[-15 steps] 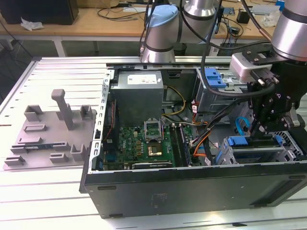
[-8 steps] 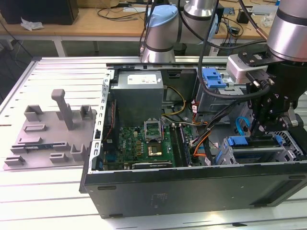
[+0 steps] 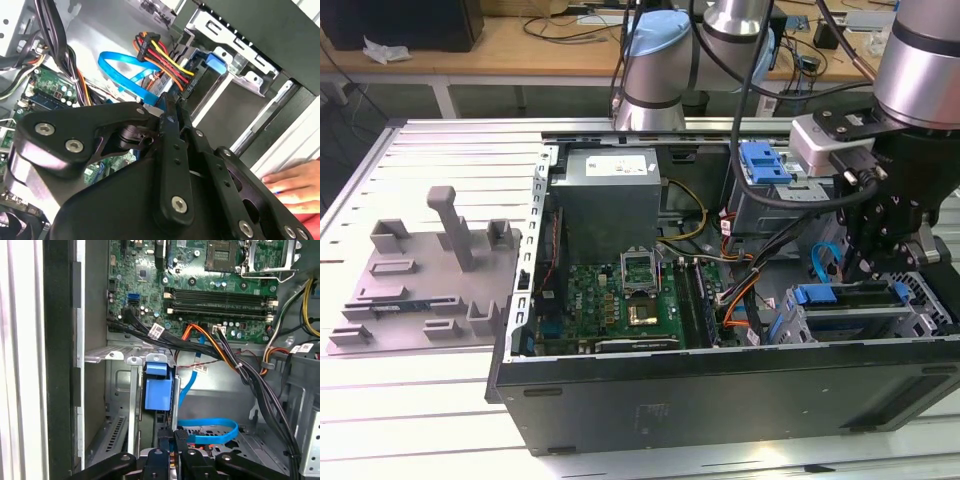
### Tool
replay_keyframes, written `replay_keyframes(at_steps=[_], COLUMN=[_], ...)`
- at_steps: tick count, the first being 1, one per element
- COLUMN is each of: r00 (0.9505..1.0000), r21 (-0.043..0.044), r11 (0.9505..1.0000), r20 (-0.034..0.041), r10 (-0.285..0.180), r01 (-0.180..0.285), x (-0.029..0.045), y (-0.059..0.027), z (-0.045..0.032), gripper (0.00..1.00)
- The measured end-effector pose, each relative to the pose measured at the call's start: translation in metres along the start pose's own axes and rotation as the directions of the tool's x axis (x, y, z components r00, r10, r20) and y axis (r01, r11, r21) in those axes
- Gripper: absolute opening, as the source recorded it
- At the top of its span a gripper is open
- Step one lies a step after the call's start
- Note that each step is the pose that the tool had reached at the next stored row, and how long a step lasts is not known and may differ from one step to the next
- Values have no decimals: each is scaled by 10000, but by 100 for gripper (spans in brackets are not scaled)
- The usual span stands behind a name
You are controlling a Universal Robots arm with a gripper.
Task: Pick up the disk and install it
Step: 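Insert the second disk wire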
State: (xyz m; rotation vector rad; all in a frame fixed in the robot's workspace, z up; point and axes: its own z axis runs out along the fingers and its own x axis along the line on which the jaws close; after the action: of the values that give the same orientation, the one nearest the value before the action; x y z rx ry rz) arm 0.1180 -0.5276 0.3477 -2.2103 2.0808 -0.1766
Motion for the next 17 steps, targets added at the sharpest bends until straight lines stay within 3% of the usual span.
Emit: replay_keyframes(at_steps=[6,8,9,10,11,12,15,17], r00=[10000,10000,9999,9995,9993,9992,9989,9989], r21=[30,27,27,93,172,248,620,739], r11=[10000,10000,10000,10000,9998,9997,9981,9973], r20=[3,-59,-139,-308,-375,-411,-460,-467], r10=[34,24,14,-11,-17,-19,-4,3], r01=[-34,-24,-14,14,24,29,32,32], x=[9,9,9,8,7,6,-1,-2], y=[2,2,5,19,30,36,56,73], z=[0,-1,-9,-18,-20,-22,-25,-27], gripper=[16,16,16,16,16,16,16,16])
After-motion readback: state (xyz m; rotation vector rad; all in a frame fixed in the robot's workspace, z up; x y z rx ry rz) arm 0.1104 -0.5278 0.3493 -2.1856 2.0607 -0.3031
